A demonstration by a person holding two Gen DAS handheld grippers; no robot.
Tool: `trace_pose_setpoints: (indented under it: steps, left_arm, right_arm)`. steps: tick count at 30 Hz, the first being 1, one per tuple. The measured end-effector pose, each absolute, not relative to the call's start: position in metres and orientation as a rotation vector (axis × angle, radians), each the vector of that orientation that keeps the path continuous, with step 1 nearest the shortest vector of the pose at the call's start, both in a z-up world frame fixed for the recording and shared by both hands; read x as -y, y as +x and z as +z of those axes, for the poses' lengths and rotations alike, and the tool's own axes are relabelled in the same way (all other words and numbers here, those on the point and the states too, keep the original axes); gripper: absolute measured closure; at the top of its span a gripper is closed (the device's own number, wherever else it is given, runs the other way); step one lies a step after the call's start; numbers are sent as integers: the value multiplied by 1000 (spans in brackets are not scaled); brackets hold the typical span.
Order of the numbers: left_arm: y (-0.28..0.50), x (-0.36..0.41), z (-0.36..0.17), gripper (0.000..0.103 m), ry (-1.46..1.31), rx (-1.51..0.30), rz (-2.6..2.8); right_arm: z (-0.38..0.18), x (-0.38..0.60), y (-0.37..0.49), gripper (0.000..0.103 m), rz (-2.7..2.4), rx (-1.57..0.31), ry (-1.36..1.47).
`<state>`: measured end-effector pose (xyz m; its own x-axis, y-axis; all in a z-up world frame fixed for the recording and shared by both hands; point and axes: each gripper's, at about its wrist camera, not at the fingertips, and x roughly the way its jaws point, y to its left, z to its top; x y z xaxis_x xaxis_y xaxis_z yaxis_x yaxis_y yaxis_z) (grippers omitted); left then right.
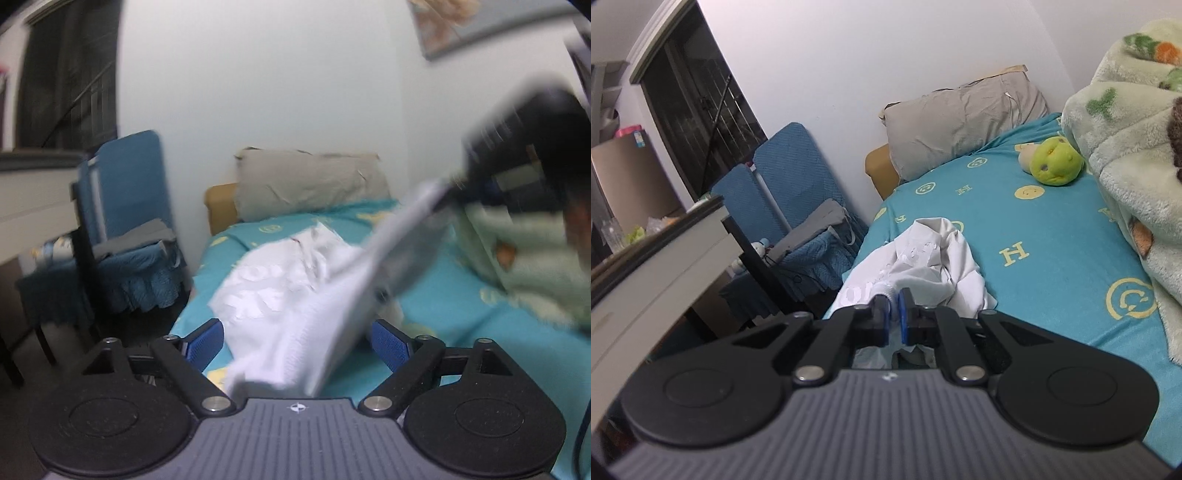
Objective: Fold clothes
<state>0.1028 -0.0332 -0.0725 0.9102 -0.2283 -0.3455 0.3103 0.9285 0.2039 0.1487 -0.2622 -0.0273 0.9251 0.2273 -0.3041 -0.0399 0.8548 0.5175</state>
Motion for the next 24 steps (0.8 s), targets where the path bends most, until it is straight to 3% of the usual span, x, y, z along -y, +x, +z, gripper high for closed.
trace_pose_setpoints:
  steps: [4,8,18,24]
  left_arm:
    - [129,45,-98,15,361,-393,-25]
    - [154,8,-88,14,138,-418,170]
    - [124,-9,-35,12,-1,-165,213]
    - [115,1,-29,12,34,-130,182]
  right_arm:
    - [-23,266,144,94,146,-322,561]
    - [-26,271,144,94,119,-317,578]
    - [-50,251,156,92,28,-457,433]
    - [-85,240,171,87,-17,-652,373]
